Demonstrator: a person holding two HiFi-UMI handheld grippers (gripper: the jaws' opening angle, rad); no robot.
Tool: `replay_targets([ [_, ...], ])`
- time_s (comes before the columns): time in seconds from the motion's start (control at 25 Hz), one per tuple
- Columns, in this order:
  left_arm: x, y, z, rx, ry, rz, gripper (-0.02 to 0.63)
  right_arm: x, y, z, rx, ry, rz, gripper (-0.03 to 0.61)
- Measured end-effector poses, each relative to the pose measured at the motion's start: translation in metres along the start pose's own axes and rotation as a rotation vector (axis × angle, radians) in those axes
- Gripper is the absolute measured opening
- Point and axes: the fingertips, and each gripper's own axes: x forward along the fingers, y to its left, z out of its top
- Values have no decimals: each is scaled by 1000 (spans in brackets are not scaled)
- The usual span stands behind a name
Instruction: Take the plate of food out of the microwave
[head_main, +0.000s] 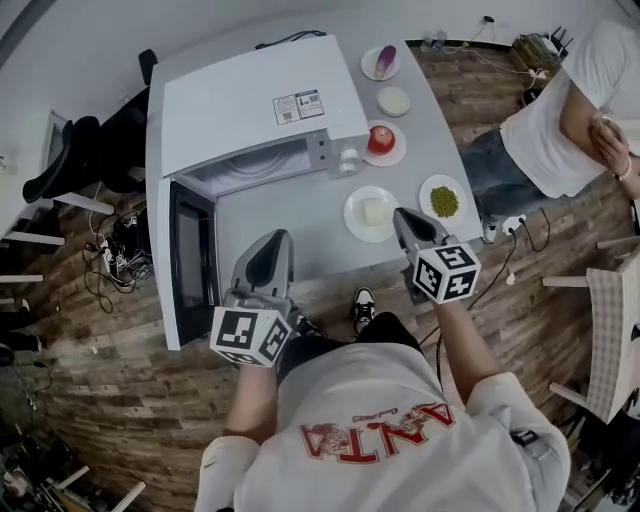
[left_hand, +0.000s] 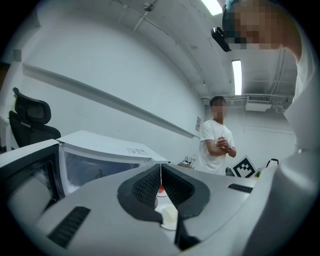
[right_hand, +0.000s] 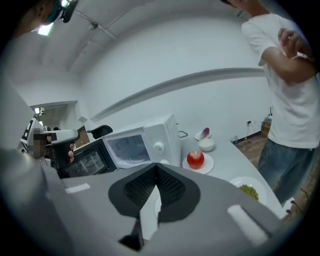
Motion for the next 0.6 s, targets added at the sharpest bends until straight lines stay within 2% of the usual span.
replay_targets([
  [0.36,-15,-8,52,55,-73,-2,12,-49,64,120,-118,-259,103,2],
  [0.6,-30,-14,81,105,-118,5,12,-81,96,163,-207,-354,131,2],
])
